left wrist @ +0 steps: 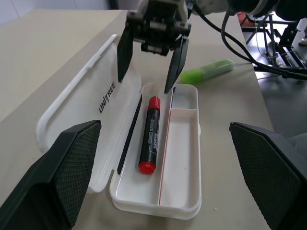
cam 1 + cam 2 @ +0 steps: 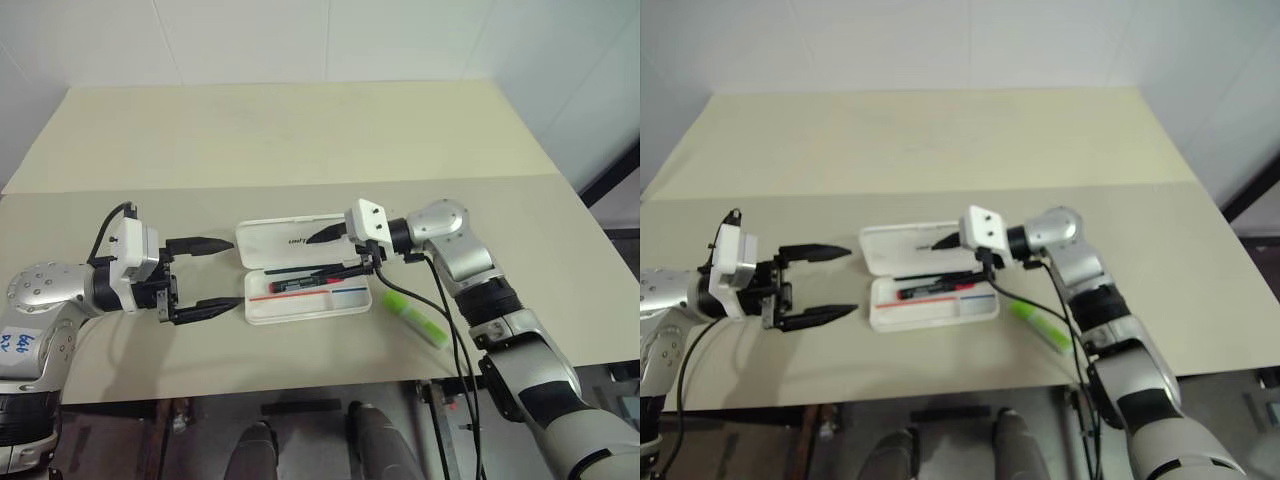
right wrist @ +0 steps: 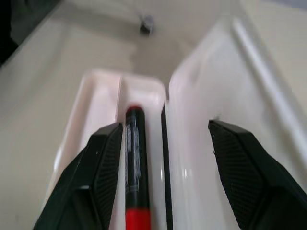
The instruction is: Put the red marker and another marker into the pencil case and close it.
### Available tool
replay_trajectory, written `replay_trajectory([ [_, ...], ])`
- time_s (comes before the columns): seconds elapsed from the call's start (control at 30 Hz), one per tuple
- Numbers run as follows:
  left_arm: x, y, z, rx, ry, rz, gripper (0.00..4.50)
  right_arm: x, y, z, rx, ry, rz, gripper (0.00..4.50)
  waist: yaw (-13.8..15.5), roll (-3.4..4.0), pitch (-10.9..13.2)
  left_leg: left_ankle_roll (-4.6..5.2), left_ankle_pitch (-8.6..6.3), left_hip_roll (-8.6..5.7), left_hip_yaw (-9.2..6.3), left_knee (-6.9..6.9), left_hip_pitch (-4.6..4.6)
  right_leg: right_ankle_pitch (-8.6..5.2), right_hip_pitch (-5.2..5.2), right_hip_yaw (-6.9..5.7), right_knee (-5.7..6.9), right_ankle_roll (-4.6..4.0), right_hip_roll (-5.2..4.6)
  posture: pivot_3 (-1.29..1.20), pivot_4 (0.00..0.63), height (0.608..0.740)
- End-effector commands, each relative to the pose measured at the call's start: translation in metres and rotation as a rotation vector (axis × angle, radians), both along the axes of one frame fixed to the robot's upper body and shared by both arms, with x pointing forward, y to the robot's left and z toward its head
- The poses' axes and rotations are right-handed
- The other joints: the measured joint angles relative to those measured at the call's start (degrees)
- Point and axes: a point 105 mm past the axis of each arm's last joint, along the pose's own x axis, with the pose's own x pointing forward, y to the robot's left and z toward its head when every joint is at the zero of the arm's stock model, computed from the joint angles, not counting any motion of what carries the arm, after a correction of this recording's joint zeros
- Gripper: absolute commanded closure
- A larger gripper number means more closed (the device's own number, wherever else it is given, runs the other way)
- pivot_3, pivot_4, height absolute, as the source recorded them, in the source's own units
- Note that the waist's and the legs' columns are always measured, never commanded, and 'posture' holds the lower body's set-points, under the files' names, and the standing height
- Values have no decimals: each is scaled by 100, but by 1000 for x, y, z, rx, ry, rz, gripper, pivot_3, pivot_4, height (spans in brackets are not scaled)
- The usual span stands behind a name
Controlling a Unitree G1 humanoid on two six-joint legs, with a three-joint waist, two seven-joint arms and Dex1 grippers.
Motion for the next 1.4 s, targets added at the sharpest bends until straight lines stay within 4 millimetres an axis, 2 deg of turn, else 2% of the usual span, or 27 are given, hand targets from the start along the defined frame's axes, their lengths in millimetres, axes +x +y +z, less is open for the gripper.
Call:
replay_trajectory([
  [0.03, -2, -6, 6, -11, -25, -27, 0, -14, -9, 22, 97, 30, -35, 1487, 23, 0, 0, -1, -1, 0, -2, 1, -2, 0, 0, -1, 0, 0, 0, 0, 150, 740],
  [0.13, -1, -7, 5, -15, -23, -30, 0, -23, -20, 24, 140, 91, -94, 1487, 30, 0, 0, -2, -1, 0, -2, 1, -3, 0, 0, -1, -4, 0, 0, 0, 150, 740],
  [0.17, -1, -9, 4, -20, -20, -34, 0, -30, -31, 22, 153, 129, -132, 1487, 48, 0, 0, -2, -1, 0, -2, 1, -2, -1, 0, -1, -4, -1, 0, 0, 150, 740],
  [0.23, -2, -10, 4, -26, -18, -37, 0, -40, -41, 20, 157, 173, -174, 887, 92, -1, 0, -2, -2, 0, -2, 1, -1, -3, 0, -2, -6, -4, 0, 0, 150, 740],
  [0.3, -2, -12, 2, -36, -10, -42, 0, -49, -62, 14, 164, 203, -279, 189, 132, -1, -1, -2, -2, 0, -2, 1, -3, -6, 0, -2, -12, -9, 0, 0, 150, 740],
  [0.33, -2, -13, 1, -39, -6, -45, 0, -52, -73, 11, 166, 200, -343, 26, 143, -2, -1, -1, -2, 0, -1, -2, -3, -12, 0, -2, -15, -21, 0, 0, 150, 740],
  [0.47, -3, -17, -3, -51, 11, -68, 0, -57, -124, -1, 164, 189, -651, 26, 169, -6, -3, -2, -3, -1, 1, 0, -4, -38, 3, 0, -22, -67, 0, 0, 150, 740],
  [0.6, -3, -21, -5, -55, 21, -85, 0, -66, -153, -14, 141, 198, -818, 26, 148, -8, -5, -2, -3, 0, 7, 20, -2, -45, 12, 3, -34, -81, 0, 0, 150, 740],
  [0.7, -1, -23, -5, -60, 26, -100, 0, -72, -171, -35, 105, 232, -951, 26, 150, -13, -8, 0, -2, 0, 10, 31, -1, -44, 18, 7, -36, -81, 0, 0, 150, 740],
  [1.27, 9, -28, 1, -52, 19, -143, 0, -96, -167, -91, 102, 417, -1074, 26, 156, -15, -9, 6, -2, 0, 16, 31, -7, -28, 23, 13, -67, -86, -1, 0, 150, 740],
  [1.4, 10, -28, 2, -53, 15, -142, 0, -100, -173, -106, 76, 454, -1095, 26, 153, -15, -9, 6, -2, 0, 16, 34, -6, -28, 24, 12, -67, -85, -1, 0, 150, 740],
])
